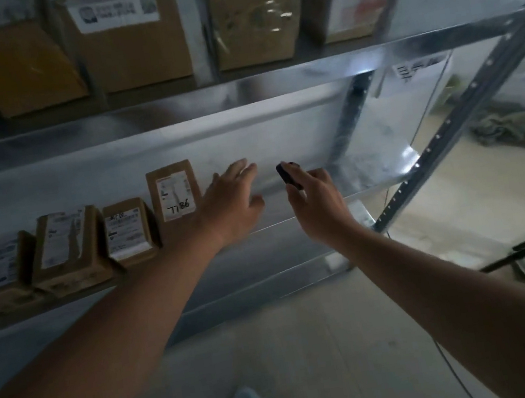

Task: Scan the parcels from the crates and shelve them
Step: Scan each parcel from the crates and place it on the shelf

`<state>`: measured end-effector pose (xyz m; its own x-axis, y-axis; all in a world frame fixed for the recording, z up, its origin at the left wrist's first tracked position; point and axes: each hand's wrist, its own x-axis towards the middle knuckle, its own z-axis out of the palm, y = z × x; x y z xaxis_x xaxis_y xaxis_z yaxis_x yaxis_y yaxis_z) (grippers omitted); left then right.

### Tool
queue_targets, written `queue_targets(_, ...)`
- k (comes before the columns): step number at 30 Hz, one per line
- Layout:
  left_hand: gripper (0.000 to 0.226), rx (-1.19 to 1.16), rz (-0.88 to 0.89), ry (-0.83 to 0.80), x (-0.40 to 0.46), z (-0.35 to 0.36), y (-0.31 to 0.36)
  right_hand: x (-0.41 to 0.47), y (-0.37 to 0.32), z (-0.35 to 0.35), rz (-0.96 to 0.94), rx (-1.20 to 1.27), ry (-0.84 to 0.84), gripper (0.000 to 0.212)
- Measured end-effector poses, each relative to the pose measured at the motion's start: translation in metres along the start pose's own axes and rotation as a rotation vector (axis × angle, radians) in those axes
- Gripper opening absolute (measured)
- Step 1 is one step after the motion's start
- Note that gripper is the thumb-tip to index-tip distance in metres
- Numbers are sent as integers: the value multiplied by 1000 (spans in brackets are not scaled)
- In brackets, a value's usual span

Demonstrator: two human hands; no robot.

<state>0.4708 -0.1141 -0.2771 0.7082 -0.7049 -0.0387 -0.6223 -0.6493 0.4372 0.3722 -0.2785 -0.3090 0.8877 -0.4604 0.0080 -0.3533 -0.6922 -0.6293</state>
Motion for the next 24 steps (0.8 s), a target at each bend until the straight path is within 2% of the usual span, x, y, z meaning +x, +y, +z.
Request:
queue_targets(10, 68, 63, 202, 39, -4, 45, 235, -107, 126, -183, -33, -107, 226, 51)
queue_targets(15, 66, 90, 382, 76, -2, 72, 364, -164, 197, -283, 4, -212, 348, 50)
queue_targets(24, 62, 127, 712, 57, 32, 123, 555, -234, 313, -414, 213, -263, 604, 50)
